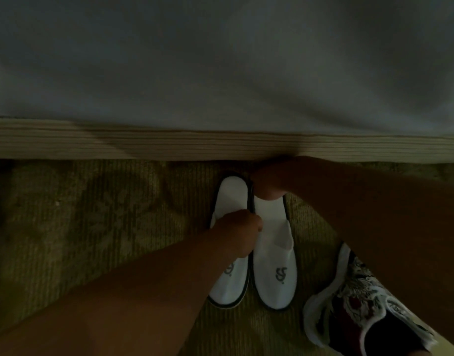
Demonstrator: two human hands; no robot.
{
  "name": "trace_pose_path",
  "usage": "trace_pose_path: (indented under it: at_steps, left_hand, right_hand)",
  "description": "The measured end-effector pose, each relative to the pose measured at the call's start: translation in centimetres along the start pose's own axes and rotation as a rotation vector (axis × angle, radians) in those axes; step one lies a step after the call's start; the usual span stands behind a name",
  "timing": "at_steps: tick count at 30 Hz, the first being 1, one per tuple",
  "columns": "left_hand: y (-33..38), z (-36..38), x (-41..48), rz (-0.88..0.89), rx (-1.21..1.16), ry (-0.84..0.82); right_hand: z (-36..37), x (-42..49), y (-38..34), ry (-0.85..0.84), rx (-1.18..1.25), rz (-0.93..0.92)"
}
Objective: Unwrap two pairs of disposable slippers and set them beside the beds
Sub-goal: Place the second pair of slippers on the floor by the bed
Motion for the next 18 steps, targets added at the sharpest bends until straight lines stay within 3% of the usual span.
trace_pose_path:
  at_steps: [3,8,13,18]
  left_hand:
    - [0.2,-0.3,-0.3,0.01,0.023,0.024]
    - [0.6,-2.5,-3.5,-0.028,0.115,0.104]
    - [0.6,-7.9,-10.5,-0.114,0.065,0.078]
    - [2.2,-14.5,-20.7,-0.192,0.047,0.101]
  right_hand:
    - [0.0,-0.6,0.0,0.067,-0.008,0.006]
    - [-0.5,-3.6,-1.2,-0.015,0.041,0.097]
    - [-2.0,-9.9,-3.4,0.006,0.058,0.102]
    - [-5.5,-19.8,-8.7,0.154,0.02,0.096]
Point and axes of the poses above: each hand's wrist, its own x-axis towards the middle knuckle, its own z-axis out of the palm, y = z × x, the point moved 3 cm from there along x, towards the middle knuckle, and after that the axes turned 10 degrees about -z, right-handed, at the moved point
